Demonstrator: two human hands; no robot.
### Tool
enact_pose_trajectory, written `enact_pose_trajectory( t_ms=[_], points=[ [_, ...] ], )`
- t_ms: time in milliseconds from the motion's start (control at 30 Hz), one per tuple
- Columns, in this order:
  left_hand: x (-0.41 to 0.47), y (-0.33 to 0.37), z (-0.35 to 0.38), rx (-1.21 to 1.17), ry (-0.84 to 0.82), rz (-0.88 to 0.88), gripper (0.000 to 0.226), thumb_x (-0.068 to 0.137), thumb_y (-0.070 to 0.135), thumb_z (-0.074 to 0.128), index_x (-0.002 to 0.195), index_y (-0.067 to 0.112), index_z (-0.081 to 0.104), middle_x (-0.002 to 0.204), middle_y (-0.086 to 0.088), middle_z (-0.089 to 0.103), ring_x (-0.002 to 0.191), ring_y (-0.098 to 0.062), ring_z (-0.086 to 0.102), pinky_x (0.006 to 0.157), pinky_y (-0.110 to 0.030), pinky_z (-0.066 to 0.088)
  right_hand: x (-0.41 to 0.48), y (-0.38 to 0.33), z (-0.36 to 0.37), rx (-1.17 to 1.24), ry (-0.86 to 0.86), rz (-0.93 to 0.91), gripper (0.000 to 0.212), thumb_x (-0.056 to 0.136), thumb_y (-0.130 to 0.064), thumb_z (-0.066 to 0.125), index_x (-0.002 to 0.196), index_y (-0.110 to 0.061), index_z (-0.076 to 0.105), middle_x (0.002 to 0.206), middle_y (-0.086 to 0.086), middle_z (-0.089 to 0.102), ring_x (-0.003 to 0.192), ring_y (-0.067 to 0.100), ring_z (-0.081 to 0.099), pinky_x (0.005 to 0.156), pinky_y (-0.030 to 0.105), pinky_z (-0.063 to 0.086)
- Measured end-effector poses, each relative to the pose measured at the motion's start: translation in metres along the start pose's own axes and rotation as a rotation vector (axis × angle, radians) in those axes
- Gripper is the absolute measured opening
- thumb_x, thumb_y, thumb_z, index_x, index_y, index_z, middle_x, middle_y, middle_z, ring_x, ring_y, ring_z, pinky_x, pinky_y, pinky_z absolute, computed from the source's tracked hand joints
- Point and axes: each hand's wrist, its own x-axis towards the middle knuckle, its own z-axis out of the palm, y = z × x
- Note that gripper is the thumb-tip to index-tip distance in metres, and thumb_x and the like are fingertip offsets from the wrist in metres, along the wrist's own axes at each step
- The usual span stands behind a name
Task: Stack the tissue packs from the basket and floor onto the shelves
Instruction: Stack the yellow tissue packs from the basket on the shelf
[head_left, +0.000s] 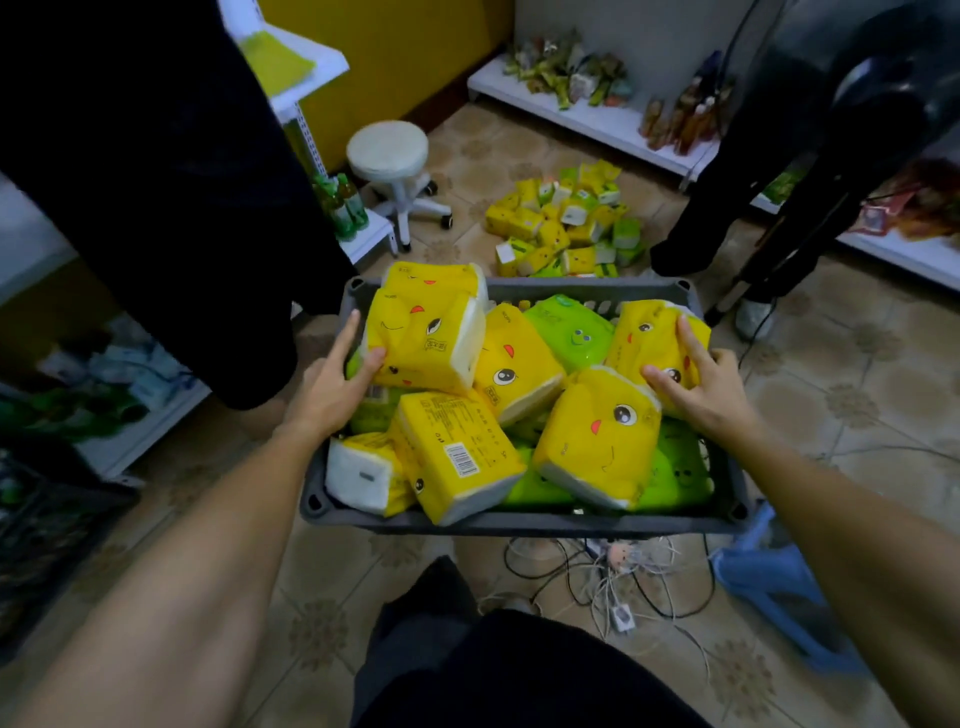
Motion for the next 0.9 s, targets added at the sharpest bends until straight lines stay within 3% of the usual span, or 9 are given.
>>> enact_pose_trajectory(
  t_ms=[300, 433, 533, 600, 700, 800, 900],
  points=[
    [0.160, 0.028, -0.012, -0.119, -0.151, 0.016, 0.066, 0.087, 0.064, 0.036, 0.145, 0.048, 0.009, 0.150, -0.010, 0.033, 0.134, -0.033, 0.035, 0.107, -0.045, 0.031, 0.116, -0.052, -0.006, -0.033, 0.069, 0.079, 0.090, 0.070, -0.075, 0.049, 0.144, -0.046, 0.007, 0.136, 0.014, 0.027, 0.127, 0.036, 0.036, 0.103, 0.046, 0.033],
    [0.242, 0.039, -0.022, -0.101, -0.180, 0.073, 0.069, 0.087, 0.066, 0.038, 0.146, 0.044, 0.011, 0.152, -0.006, 0.031, 0.137, -0.030, 0.031, 0.108, -0.043, 0.028, 0.167, -0.082, -0.002, -0.028, 0.100, 0.124, 0.085, 0.077, -0.068, 0.050, 0.145, -0.045, 0.006, 0.137, 0.015, 0.027, 0.127, 0.037, 0.035, 0.101, 0.044, 0.034],
    [0.295, 0.049, -0.033, -0.060, -0.204, 0.079, 0.071, 0.081, 0.070, 0.033, 0.145, 0.049, 0.008, 0.147, -0.011, 0.038, 0.128, -0.032, 0.042, 0.100, -0.043, 0.035, 0.202, -0.101, -0.003, -0.014, 0.128, 0.141, 0.078, 0.083, -0.058, 0.050, 0.145, -0.043, 0.005, 0.137, 0.015, 0.027, 0.127, 0.037, 0.035, 0.101, 0.044, 0.034],
    [0.328, 0.058, -0.041, -0.021, -0.204, 0.098, 0.074, 0.077, 0.074, 0.029, 0.144, 0.050, 0.006, 0.140, -0.015, 0.046, 0.119, -0.033, 0.050, 0.092, -0.043, 0.040, 0.229, -0.115, -0.004, -0.011, 0.140, 0.143, 0.079, 0.081, -0.061, 0.048, 0.145, -0.045, 0.005, 0.137, 0.015, 0.027, 0.127, 0.037, 0.036, 0.101, 0.045, 0.034],
    [0.375, 0.072, -0.050, 0.020, -0.178, 0.125, 0.072, 0.080, 0.073, 0.028, 0.144, 0.050, 0.005, 0.142, -0.015, 0.043, 0.121, -0.035, 0.047, 0.094, -0.045, 0.039, 0.272, -0.137, -0.010, 0.011, 0.159, 0.142, 0.085, 0.072, -0.068, 0.045, 0.144, -0.046, 0.005, 0.137, 0.014, 0.027, 0.127, 0.036, 0.037, 0.101, 0.045, 0.036],
    [0.421, 0.085, -0.059, 0.008, -0.171, 0.126, 0.077, 0.072, 0.082, 0.024, 0.142, 0.055, 0.004, 0.128, -0.020, 0.054, 0.106, -0.035, 0.055, 0.086, -0.046, 0.044, 0.322, -0.156, -0.016, 0.001, 0.170, 0.123, 0.087, 0.069, -0.071, 0.042, 0.144, -0.047, 0.004, 0.140, 0.013, 0.026, 0.128, 0.036, 0.035, 0.103, 0.047, 0.036],
    [0.470, 0.096, -0.059, -0.008, -0.181, 0.114, 0.072, 0.075, 0.080, 0.025, 0.139, 0.058, 0.002, 0.115, -0.013, 0.058, 0.094, -0.030, 0.056, 0.078, -0.043, 0.044, 0.375, -0.168, -0.020, -0.019, 0.174, 0.123, 0.085, 0.071, -0.070, 0.042, 0.144, -0.047, 0.004, 0.141, 0.012, 0.025, 0.128, 0.035, 0.035, 0.101, 0.045, 0.036]
  ],
)
